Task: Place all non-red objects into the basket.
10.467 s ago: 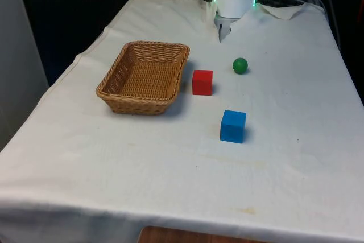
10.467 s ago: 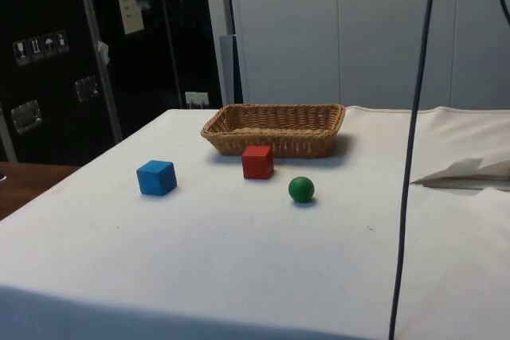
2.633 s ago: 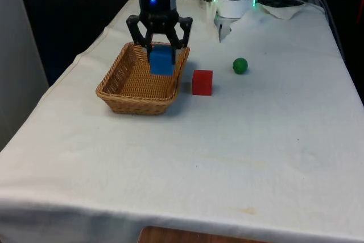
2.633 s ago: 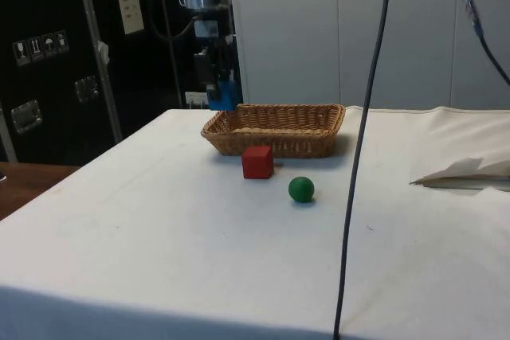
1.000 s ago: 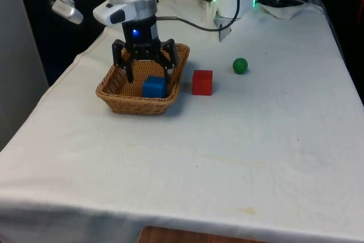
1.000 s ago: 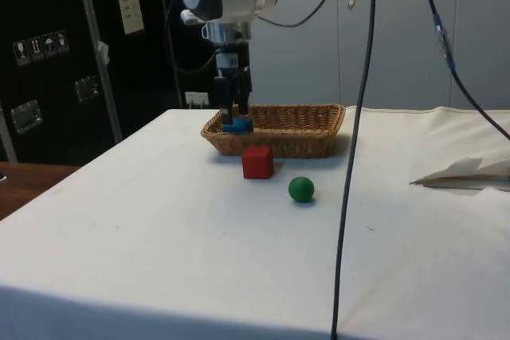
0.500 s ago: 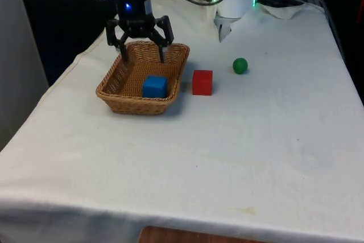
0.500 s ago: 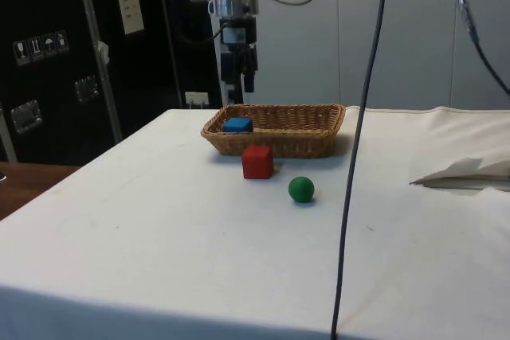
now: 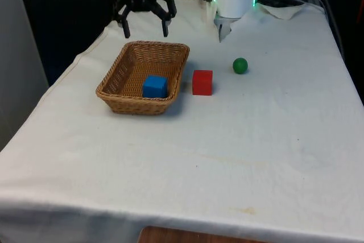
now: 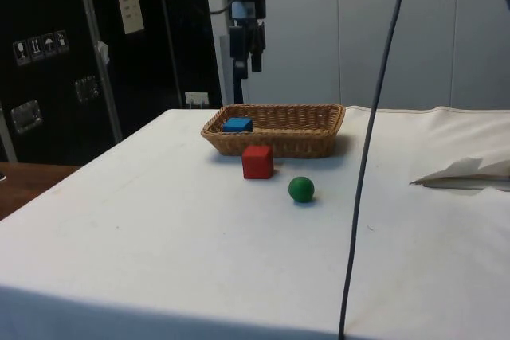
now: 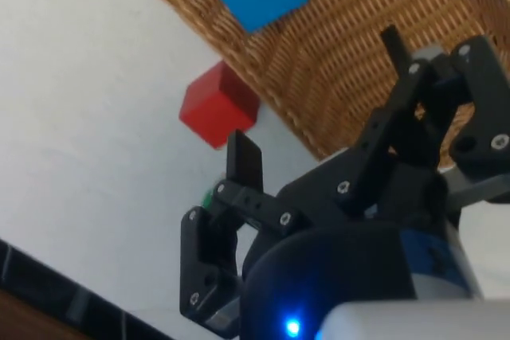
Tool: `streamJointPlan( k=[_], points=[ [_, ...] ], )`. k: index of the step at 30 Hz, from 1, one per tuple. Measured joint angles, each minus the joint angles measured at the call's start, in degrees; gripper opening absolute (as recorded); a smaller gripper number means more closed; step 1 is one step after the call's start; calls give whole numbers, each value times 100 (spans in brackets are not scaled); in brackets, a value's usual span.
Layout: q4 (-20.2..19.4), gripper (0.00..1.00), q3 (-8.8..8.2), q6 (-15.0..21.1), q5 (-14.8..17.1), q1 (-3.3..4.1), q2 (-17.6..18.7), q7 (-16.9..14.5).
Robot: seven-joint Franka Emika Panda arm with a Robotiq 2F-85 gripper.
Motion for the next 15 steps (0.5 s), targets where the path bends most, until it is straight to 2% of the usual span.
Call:
streamJointPlan(
  k=[2,3,9,10,15],
  points=[
    [0,100,0,0,0,0,0,0],
    [-92,100,0,-11,-138,23,-160,63],
    [-309,100,17,-109,-504,69,-584,246],
    [-401,100,29,-143,-659,92,-762,332],
    [-567,100,69,-212,-951,115,-1094,516]
  ],
)
